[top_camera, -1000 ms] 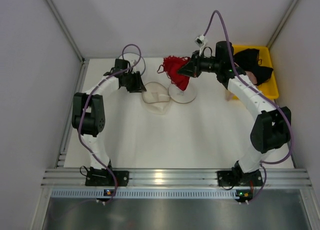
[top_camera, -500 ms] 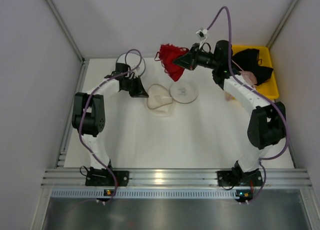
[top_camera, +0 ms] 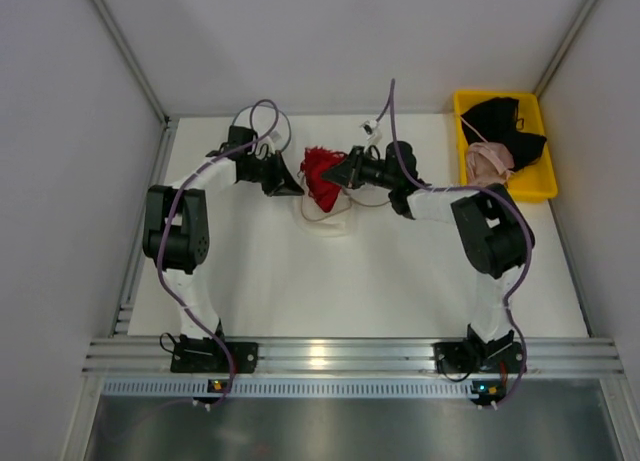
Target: Place the bra in the laundry bag and zip it closed
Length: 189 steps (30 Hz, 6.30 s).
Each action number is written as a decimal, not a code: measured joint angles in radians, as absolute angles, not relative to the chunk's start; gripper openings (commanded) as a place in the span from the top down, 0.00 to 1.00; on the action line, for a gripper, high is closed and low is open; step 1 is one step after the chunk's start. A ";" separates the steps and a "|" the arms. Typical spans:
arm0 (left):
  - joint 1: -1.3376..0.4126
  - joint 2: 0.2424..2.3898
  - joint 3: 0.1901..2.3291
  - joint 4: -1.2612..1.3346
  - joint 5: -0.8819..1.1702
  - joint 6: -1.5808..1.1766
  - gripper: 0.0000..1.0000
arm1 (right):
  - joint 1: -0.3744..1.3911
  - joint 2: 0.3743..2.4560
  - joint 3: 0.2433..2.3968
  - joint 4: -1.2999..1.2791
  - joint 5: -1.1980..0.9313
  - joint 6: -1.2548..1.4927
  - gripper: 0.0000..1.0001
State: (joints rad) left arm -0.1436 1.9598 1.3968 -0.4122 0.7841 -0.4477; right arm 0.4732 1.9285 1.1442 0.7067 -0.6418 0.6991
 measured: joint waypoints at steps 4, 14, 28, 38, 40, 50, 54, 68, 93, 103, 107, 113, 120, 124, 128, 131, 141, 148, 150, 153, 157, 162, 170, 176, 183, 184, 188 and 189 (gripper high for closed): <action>-0.138 1.960 1.397 -0.411 0.805 -0.456 1.00 | 0.496 2.015 1.106 0.762 -0.624 0.744 1.00; -0.113 2.002 1.476 -0.420 0.796 -0.434 1.00 | 0.497 2.090 1.098 0.725 -0.768 0.760 1.00; -0.102 2.068 1.647 -0.460 0.804 -0.364 1.00 | 0.535 2.240 1.456 0.133 -1.019 0.287 1.00; -0.102 2.027 1.621 -0.476 0.915 -0.377 1.00 | 0.546 2.305 1.590 -0.088 -0.983 0.289 1.00; -0.102 1.985 1.579 -0.473 0.931 -0.395 1.00 | 0.540 2.305 1.577 -0.062 -0.960 0.362 1.00; -0.152 1.824 1.394 -0.462 0.994 -0.455 1.00 | 0.512 2.236 1.516 -0.047 -0.735 0.841 1.00; -0.184 1.793 1.361 -0.461 1.029 -0.484 1.00 | 0.513 2.203 1.523 -0.114 -0.607 0.968 1.00; -0.221 1.747 1.279 -0.447 1.024 -0.535 1.00 | 0.560 2.167 1.593 -0.268 -0.419 0.954 0.22; -0.173 1.838 1.386 -0.500 1.021 -0.411 1.00 | 0.239 2.114 1.843 -0.484 -0.522 0.175 0.26; -0.166 1.931 1.523 -0.659 0.986 -0.257 1.00 | 0.276 2.405 2.007 -0.448 -0.596 0.080 0.29; -0.164 1.935 1.530 -0.674 0.977 -0.239 1.00 | 0.303 2.414 2.011 -0.435 -0.544 0.070 0.32; -0.164 1.943 1.541 -0.686 0.973 -0.228 1.00 | 0.357 2.494 2.132 -0.465 -0.403 0.047 0.47; -0.162 1.994 1.606 -0.699 0.954 -0.197 1.00 | 0.379 2.511 2.152 -0.484 -0.350 0.032 1.00; -0.160 2.017 1.624 -0.715 0.928 -0.175 1.00 | 0.362 2.457 2.054 -0.448 -0.373 0.044 1.00; -0.160 2.039 1.669 -0.725 0.891 -0.157 1.00 | 0.322 2.347 1.886 -0.437 -0.413 0.069 1.00; -0.167 2.067 1.725 -0.727 0.864 -0.150 1.00 | 0.267 2.220 1.750 -0.413 -0.433 0.083 1.00; -0.263 2.182 1.904 -0.723 0.833 -0.147 0.96 | 0.223 1.720 1.461 -0.290 -0.459 0.059 1.00; -0.285 2.177 1.890 -0.709 0.878 -0.185 0.53 | 0.322 1.634 1.370 -0.235 -0.422 -0.064 1.00; -0.273 2.153 1.848 -0.712 0.884 -0.191 0.47 | 0.370 1.632 1.335 -0.222 -0.400 -0.117 1.00; -0.241 2.096 1.782 -0.717 0.899 -0.205 0.36 | 0.459 1.613 1.262 -0.192 -0.351 -0.204 1.00; -0.170 2.000 1.746 -0.718 0.934 -0.265 0.28 | 0.550 1.576 1.198 -0.153 -0.293 -0.291 1.00; -0.129 1.911 1.724 -0.667 0.988 -0.423 0.18 | 0.613 1.530 1.182 -0.092 -0.222 -0.374 1.00; -0.208 1.913 1.690 -0.633 1.013 -0.570 0.14 | 0.706 1.489 1.147 -0.011 -0.113 -0.481 1.00; -0.245 1.924 1.678 -0.598 1.009 -0.624 0.16 | 0.766 1.468 1.103 0.001 -0.075 -0.541 1.00; -0.285 1.953 1.642 -0.587 1.001 -0.618 0.51 | 0.803 1.465 1.099 0.007 -0.053 -0.557 1.00; -0.290 1.958 1.642 -0.587 1.002 -0.612 0.55 | 0.804 1.465 1.099 0.007 -0.052 -0.557 1.00; -0.301 1.973 1.642 -0.584 1.016 -0.599 0.71 | 0.805 1.465 1.099 -0.014 -0.067 -0.546 0.96; -0.301 1.973 1.642 -0.584 1.025 -0.595 0.79 | 0.805 1.465 1.101 -0.018 -0.081 -0.536 0.86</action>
State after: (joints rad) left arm -0.3008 1.9732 1.6417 -0.5842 1.0248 -0.5949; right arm 0.8047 1.4651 1.1007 -0.0177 -0.0811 -0.5362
